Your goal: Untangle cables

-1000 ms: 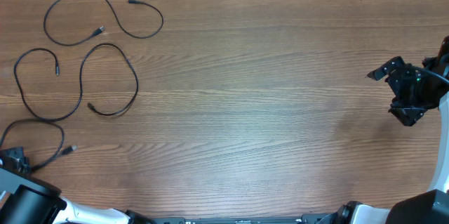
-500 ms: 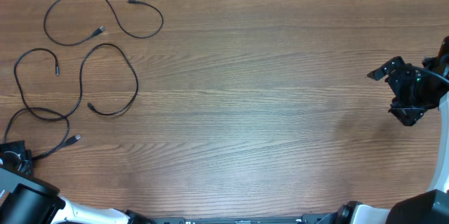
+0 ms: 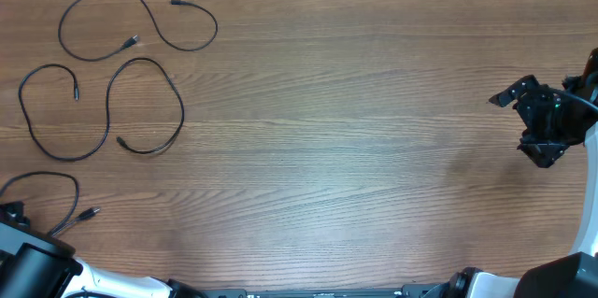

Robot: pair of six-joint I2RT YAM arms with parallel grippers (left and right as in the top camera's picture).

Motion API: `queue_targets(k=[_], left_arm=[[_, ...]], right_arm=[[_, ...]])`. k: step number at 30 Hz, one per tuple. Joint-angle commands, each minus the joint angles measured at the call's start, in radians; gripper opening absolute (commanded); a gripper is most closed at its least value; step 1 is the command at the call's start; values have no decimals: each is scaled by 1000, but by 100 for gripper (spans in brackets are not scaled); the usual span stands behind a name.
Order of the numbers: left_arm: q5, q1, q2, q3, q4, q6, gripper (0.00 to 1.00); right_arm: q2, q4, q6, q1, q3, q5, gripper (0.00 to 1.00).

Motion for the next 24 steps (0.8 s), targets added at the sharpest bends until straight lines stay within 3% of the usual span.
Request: queue_targets(k=[1,5,10,11,12,13,14,18,24], left_arm=[[-88,-3,11,21,0,25,4],[-67,-6,11,21,4,-27,6],[195,7,11,21,11,-155,4],[230,10,11,21,16,-167,14],[258,11,11,21,27,-168,29],[269,11,11,21,35,-163,52],[267,11,11,21,42,-146,62],[202,13,10,50,35,-27,81],[-89,13,10,193,-161,-23,93]], right_arm=[[-7,2,-5,-1,18,3,100],[-7,2,-5,-1,18,3,100],[-7,2,-5,-1,18,3,100],[-7,2,-5,-1,18,3,100],[-7,2,-5,-1,18,3,100],[-7,2,-5,-1,18,3,100],[-7,2,-4,-1,18,3,100],[-7,2,-5,-1,18,3,100],[-7,2,-5,-1,18,3,100]])
